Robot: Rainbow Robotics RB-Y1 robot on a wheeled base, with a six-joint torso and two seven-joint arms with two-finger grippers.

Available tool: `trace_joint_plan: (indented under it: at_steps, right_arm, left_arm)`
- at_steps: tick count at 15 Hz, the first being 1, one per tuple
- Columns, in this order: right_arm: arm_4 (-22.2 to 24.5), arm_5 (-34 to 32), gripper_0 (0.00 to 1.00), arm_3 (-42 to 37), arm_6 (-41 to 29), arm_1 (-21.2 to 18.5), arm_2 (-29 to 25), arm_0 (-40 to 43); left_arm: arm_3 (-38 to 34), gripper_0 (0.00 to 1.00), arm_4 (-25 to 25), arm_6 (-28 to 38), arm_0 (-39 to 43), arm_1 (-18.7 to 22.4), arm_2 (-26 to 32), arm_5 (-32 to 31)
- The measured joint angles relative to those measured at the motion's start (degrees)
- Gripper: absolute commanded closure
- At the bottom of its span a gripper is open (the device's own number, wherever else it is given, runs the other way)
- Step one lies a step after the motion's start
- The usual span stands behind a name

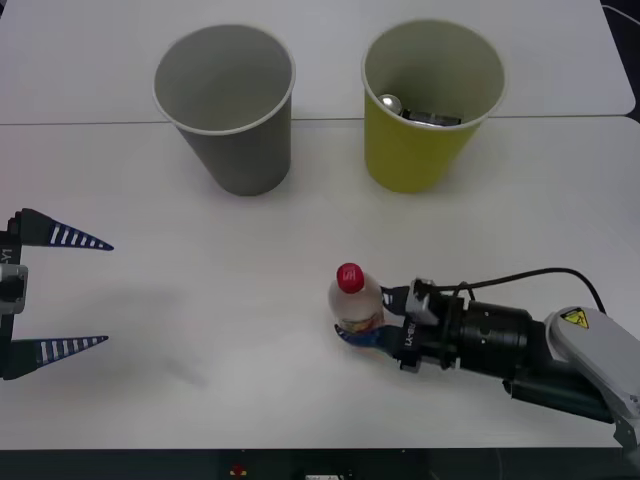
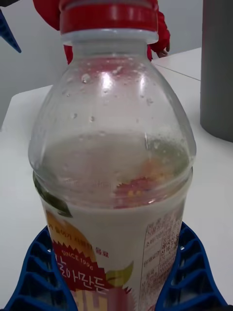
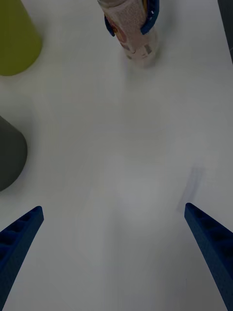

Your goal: Put the can into the green bin and the plastic bottle into the gray bin

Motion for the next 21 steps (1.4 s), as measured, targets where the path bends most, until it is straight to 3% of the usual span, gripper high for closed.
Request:
trace_joint_plan:
  at_steps: [8,12,21]
  right_arm:
    - [8.15,6.27,1.00,-16.98,-28.00,-9.94,0.10,0.11]
    - [16.07,9.23,1.00,-24.33,-43.46,-13.25,-0.50,-0.03]
    - [37.01,8.58,1.00,-37.03,-80.40,-18.01,-3.03,-5.32]
  left_arm:
    - [0.00,0.00,0.00,0.00,0.00,0.00,0.00,0.00]
    - [0.00,0.00,0.00,0.00,0.00,0.00,0.00,0.00]
    - [0.00,0.00,0.00,0.00,0.00,0.00,0.00,0.00]
